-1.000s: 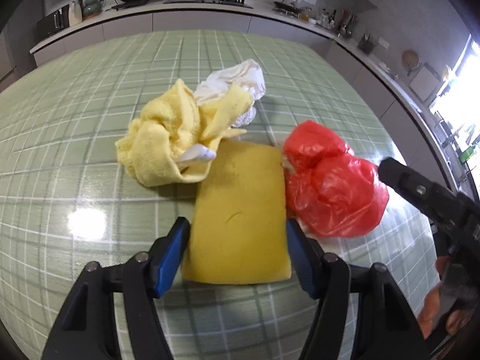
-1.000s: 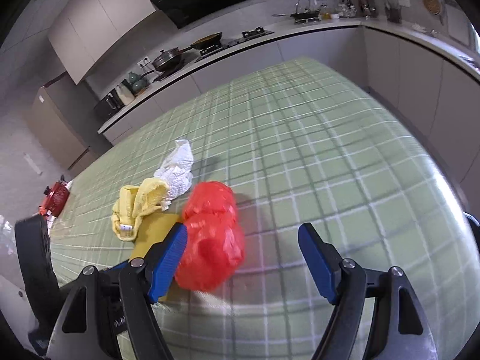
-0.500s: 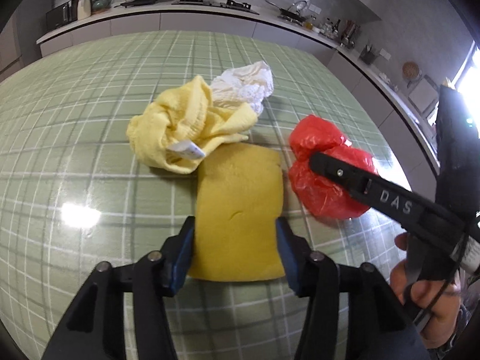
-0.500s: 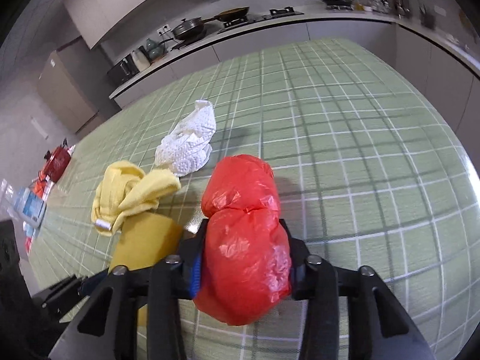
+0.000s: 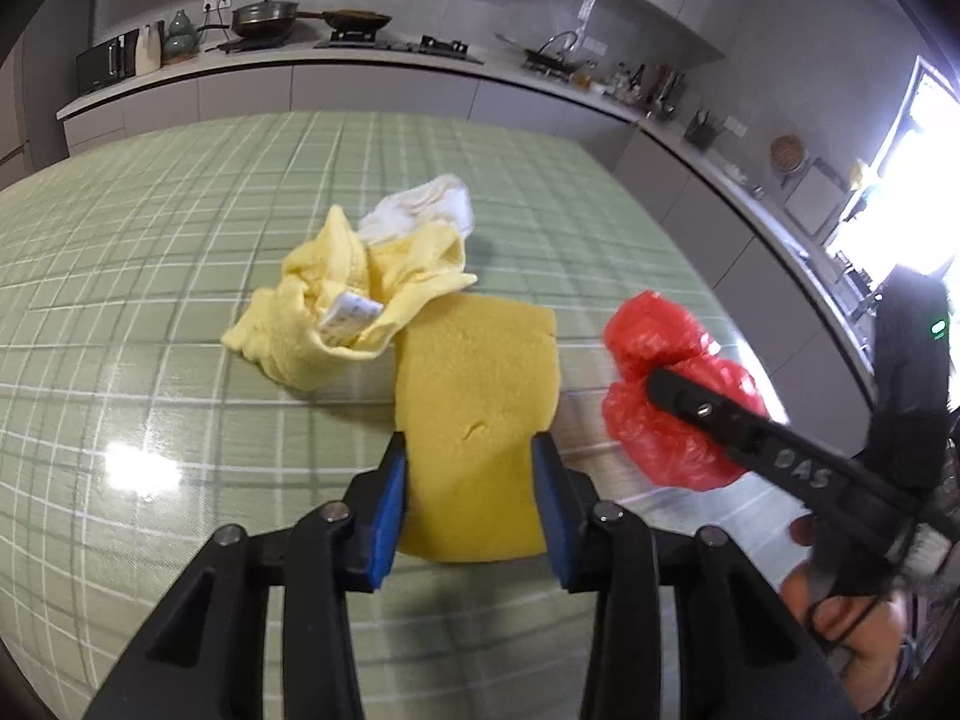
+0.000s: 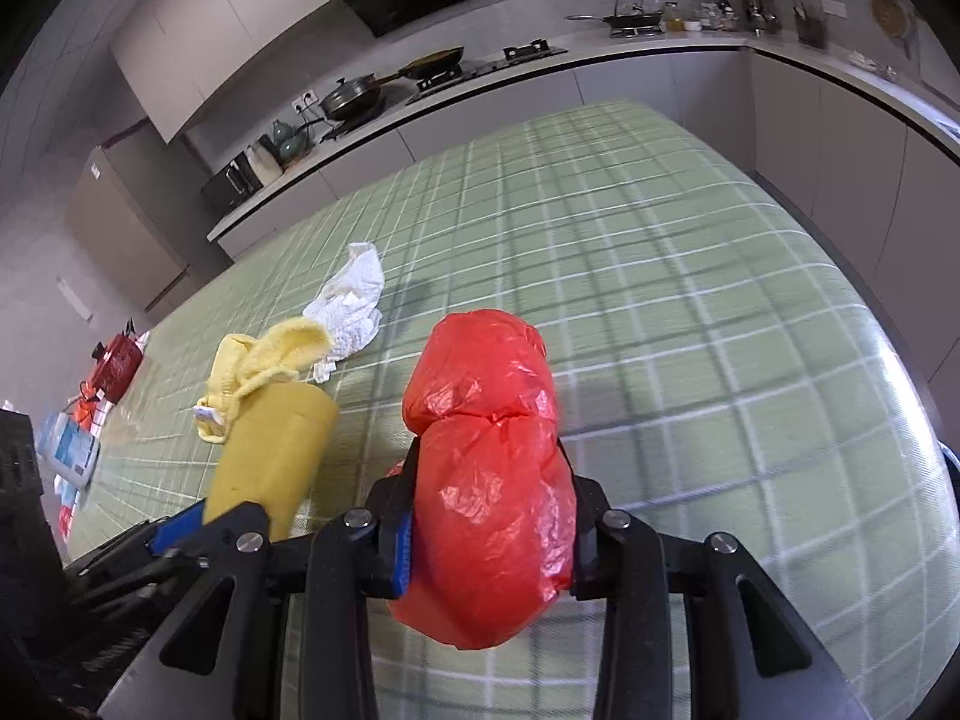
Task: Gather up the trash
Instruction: 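Grasp the yellow sponge with the left tool while the right tool grasps the red plastic bag, then carry the sponge and red bag over the black bin and open both tools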
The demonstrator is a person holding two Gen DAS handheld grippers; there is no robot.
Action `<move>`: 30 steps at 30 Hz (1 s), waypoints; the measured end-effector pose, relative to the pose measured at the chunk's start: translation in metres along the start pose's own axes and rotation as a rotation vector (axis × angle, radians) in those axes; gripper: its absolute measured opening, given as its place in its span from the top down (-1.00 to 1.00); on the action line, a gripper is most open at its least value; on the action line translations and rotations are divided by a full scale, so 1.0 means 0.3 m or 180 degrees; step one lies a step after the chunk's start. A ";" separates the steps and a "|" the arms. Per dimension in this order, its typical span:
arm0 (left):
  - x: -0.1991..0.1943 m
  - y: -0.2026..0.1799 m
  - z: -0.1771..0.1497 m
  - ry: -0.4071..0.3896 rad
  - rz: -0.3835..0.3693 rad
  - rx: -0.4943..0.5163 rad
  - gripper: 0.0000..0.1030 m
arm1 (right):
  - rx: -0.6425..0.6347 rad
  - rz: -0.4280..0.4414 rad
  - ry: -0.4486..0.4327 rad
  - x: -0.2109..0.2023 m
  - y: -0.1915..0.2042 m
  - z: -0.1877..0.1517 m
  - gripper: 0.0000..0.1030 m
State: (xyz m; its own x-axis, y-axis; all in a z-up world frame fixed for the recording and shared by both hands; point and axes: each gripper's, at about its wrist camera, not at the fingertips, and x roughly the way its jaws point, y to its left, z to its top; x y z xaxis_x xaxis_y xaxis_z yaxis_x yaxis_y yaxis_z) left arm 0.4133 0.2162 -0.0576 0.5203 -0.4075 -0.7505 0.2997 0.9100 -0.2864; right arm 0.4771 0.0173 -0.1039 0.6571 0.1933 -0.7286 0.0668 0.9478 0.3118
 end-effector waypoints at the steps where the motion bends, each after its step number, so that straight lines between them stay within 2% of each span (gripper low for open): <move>1: -0.004 -0.017 -0.002 -0.0006 -0.0018 0.0011 0.22 | 0.0002 -0.0002 -0.0003 -0.009 -0.013 -0.005 0.26; 4: 0.024 -0.058 -0.015 0.0074 0.0015 0.0069 0.21 | 0.0003 0.0024 0.0012 -0.034 -0.053 -0.015 0.26; 8: 0.098 -0.096 -0.050 0.0289 0.0131 -0.0016 -0.11 | -0.0047 0.0046 0.0037 -0.063 -0.109 -0.028 0.26; 11: 0.137 -0.142 -0.049 0.0274 0.0232 -0.0006 -0.18 | -0.0049 0.0056 0.0035 -0.085 -0.155 -0.032 0.25; 13: 0.164 -0.170 -0.050 0.0219 0.0362 0.0105 -0.10 | -0.0051 0.0067 0.0034 -0.097 -0.177 -0.031 0.25; 15: 0.165 -0.172 -0.047 0.0166 0.0391 0.0051 0.09 | -0.0056 0.0092 0.0034 -0.106 -0.196 -0.028 0.25; 18: 0.143 -0.177 -0.046 0.0106 0.0373 -0.0035 0.26 | -0.0071 0.0120 0.0035 -0.113 -0.216 -0.031 0.25; 24: 0.021 -0.255 -0.026 -0.0142 0.0004 0.0011 0.28 | -0.0027 0.0141 -0.0012 -0.145 -0.247 -0.019 0.25; 30: -0.011 -0.291 -0.007 -0.0202 -0.0048 0.0185 0.28 | 0.0056 0.0086 -0.0130 -0.216 -0.258 -0.030 0.25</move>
State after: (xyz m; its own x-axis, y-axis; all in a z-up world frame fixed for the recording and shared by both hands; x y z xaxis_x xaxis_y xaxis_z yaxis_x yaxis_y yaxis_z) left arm 0.3836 0.1384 -0.0314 0.5645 -0.4267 -0.7066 0.3528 0.8986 -0.2608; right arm 0.4226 -0.0663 -0.0863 0.6889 0.2081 -0.6944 0.0614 0.9377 0.3419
